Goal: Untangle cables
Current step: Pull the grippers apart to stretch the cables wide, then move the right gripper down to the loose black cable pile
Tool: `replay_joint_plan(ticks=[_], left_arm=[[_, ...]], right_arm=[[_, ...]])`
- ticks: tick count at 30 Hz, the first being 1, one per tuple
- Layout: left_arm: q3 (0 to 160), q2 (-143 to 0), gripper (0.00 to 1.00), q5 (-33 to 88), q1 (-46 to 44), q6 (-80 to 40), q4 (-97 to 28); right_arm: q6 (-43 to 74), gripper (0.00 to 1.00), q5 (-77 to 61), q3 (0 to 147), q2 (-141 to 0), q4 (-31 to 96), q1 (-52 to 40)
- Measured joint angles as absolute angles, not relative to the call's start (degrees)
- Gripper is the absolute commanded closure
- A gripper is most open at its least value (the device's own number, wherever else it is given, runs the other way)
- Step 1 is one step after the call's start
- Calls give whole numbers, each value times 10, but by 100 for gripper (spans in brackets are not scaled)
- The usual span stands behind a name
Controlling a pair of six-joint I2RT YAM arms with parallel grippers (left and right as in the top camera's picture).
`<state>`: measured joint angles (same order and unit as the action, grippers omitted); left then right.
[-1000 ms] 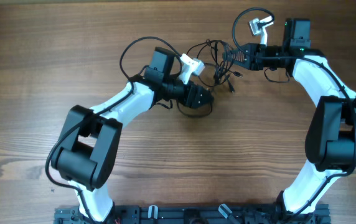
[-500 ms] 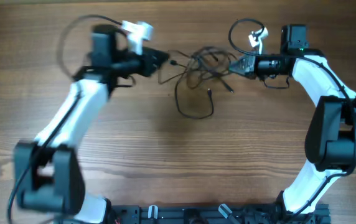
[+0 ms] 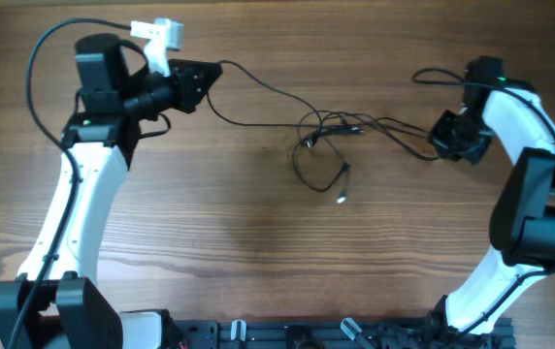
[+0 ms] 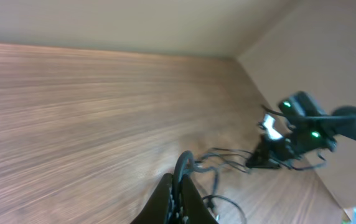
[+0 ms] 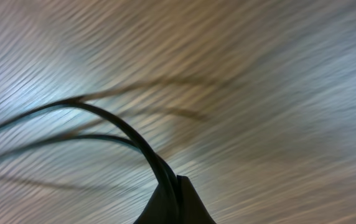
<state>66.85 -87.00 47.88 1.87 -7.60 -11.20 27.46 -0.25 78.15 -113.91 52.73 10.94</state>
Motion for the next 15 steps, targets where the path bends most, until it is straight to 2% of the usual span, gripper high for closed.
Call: replay_joint_plan(ticks=[3, 11, 15], left_arm=[[668, -870, 96, 479, 87, -76, -116], [668, -870, 96, 494, 241, -77, -116], [668, -870, 96, 500, 296, -78, -133]], right_arm=[[273, 96, 9, 781, -1139, 534, 154], [272, 96, 25, 781, -1139, 534, 202], [272, 96, 29, 781, -1139, 538, 273]])
